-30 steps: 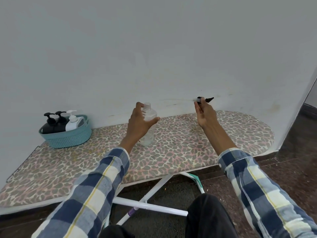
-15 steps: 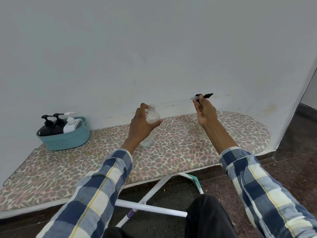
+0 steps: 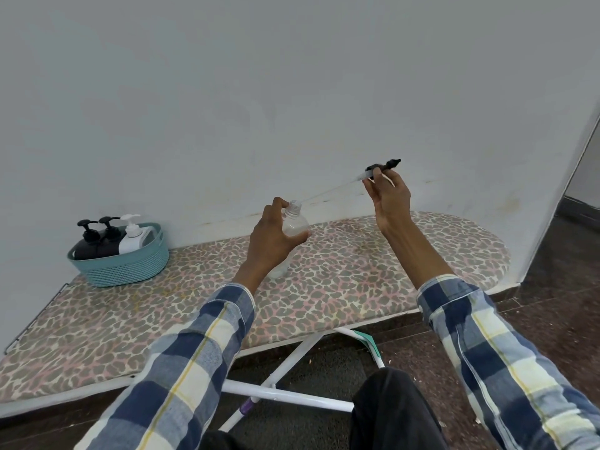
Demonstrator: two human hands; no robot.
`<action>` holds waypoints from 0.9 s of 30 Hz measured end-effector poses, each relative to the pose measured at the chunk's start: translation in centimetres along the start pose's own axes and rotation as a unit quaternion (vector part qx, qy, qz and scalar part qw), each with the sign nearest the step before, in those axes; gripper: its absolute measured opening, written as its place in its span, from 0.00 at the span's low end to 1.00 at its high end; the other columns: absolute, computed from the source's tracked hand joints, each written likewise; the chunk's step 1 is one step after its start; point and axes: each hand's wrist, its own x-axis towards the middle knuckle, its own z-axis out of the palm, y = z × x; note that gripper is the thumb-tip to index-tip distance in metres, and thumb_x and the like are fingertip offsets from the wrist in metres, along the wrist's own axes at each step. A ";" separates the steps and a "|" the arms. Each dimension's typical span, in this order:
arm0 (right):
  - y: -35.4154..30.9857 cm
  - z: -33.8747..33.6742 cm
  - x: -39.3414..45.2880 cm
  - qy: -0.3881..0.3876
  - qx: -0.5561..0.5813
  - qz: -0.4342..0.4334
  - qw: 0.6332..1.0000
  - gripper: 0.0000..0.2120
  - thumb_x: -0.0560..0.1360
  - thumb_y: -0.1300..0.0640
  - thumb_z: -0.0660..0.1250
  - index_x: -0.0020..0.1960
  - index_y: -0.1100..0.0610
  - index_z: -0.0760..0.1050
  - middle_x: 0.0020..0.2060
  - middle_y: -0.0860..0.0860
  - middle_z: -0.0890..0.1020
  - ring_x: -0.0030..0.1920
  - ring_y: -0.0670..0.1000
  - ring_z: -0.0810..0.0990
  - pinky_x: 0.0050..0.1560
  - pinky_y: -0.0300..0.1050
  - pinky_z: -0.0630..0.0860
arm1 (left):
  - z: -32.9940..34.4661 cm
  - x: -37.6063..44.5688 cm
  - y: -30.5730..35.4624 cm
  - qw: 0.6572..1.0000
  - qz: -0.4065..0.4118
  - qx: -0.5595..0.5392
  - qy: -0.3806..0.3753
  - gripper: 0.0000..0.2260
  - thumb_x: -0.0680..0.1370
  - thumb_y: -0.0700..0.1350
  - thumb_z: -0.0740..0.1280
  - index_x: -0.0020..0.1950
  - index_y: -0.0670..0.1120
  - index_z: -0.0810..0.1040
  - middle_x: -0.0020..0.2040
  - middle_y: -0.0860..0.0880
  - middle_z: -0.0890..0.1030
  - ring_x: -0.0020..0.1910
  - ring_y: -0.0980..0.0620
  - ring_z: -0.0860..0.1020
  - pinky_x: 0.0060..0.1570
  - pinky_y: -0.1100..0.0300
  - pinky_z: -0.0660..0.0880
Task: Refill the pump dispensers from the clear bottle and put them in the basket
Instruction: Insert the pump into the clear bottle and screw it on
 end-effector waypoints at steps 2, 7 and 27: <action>-1.0 1.3 -0.3 -0.027 -0.037 -0.040 0.998 0.18 0.82 0.63 0.72 0.69 0.68 0.75 0.52 0.58 0.85 0.54 0.51 0.86 0.59 0.44 0.83 | 0.1 0.0 0.0 1.000 0.004 0.004 0.001 0.30 0.73 0.61 0.80 0.65 0.53 0.68 0.59 0.50 0.77 0.51 0.45 0.81 0.46 0.50 0.79; -3.2 5.3 -1.8 -0.137 -0.175 -0.150 0.963 0.12 0.81 0.61 0.73 0.64 0.61 0.80 0.56 0.57 0.87 0.57 0.52 0.87 0.58 0.48 0.84 | 0.0 0.1 -0.1 1.000 0.007 0.002 -0.004 0.31 0.73 0.61 0.80 0.66 0.53 0.67 0.61 0.49 0.78 0.53 0.45 0.81 0.47 0.51 0.78; 6.8 10.8 -8.0 -0.307 -0.452 -0.151 0.824 0.12 0.79 0.61 0.73 0.62 0.55 0.81 0.55 0.47 0.88 0.55 0.43 0.87 0.59 0.38 0.81 | -1.7 -0.9 -2.5 0.993 -0.063 -0.084 0.052 0.29 0.75 0.58 0.80 0.65 0.52 0.66 0.62 0.50 0.78 0.53 0.46 0.82 0.44 0.51 0.78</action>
